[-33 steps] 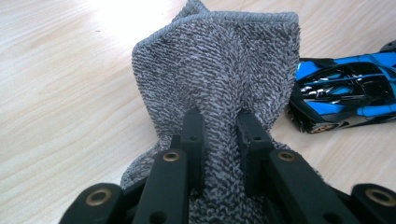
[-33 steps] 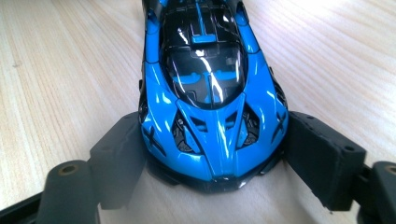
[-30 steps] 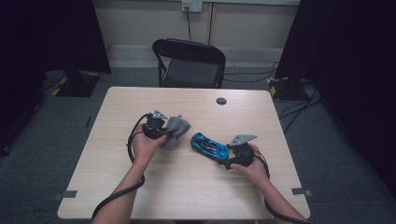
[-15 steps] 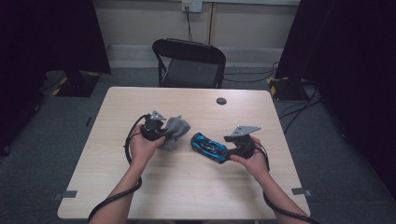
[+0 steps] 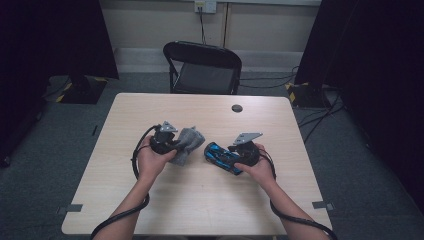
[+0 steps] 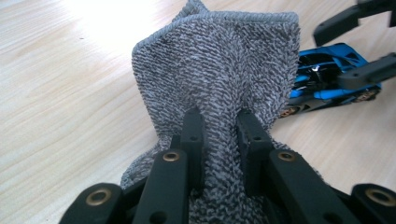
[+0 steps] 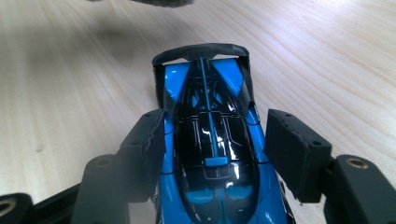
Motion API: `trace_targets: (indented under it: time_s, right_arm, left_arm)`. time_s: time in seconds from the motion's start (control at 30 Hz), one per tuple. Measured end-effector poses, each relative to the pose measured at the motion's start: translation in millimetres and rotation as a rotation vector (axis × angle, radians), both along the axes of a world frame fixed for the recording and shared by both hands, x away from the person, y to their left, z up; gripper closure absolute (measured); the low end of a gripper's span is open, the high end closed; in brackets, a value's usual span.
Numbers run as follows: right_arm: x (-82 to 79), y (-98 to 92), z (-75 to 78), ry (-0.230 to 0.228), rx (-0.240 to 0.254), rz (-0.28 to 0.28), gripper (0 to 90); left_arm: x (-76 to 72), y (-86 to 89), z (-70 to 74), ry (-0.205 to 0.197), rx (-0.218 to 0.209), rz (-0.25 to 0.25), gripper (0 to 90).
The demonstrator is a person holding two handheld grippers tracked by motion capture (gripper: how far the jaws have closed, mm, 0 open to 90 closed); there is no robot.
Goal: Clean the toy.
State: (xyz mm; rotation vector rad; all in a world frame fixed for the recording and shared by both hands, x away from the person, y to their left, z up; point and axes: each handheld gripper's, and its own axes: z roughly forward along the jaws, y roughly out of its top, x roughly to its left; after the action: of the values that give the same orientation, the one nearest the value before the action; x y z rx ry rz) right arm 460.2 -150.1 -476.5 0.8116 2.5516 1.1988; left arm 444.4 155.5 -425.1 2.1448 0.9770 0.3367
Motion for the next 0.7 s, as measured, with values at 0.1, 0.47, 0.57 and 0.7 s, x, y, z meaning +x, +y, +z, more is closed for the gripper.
trace_targets:
  time_s: [0.1, 0.47, 0.57, 0.7]
  right_arm:
    - [2.9, 0.8, -3.1, -0.003, -0.011, 0.000, 39.7]
    - [0.9, 11.7, -4.4, -0.028, -0.057, 0.019, 41.6]
    - [0.3, 12.2, -4.8, -0.028, -0.054, 0.013, 41.6]
    - [-0.1, 11.4, -7.0, -0.032, -0.032, 0.004, 41.5]
  left_arm:
    - [-3.0, -0.1, 1.4, -0.003, -0.002, -0.009, 75.9]
    - [-22.2, -4.3, 0.9, -0.005, -0.021, -0.062, 75.8]
    - [-29.5, -6.4, 1.9, -0.012, -0.026, -0.089, 75.8]
    - [-38.2, -9.7, 1.9, -0.011, -0.040, -0.115, 75.8]
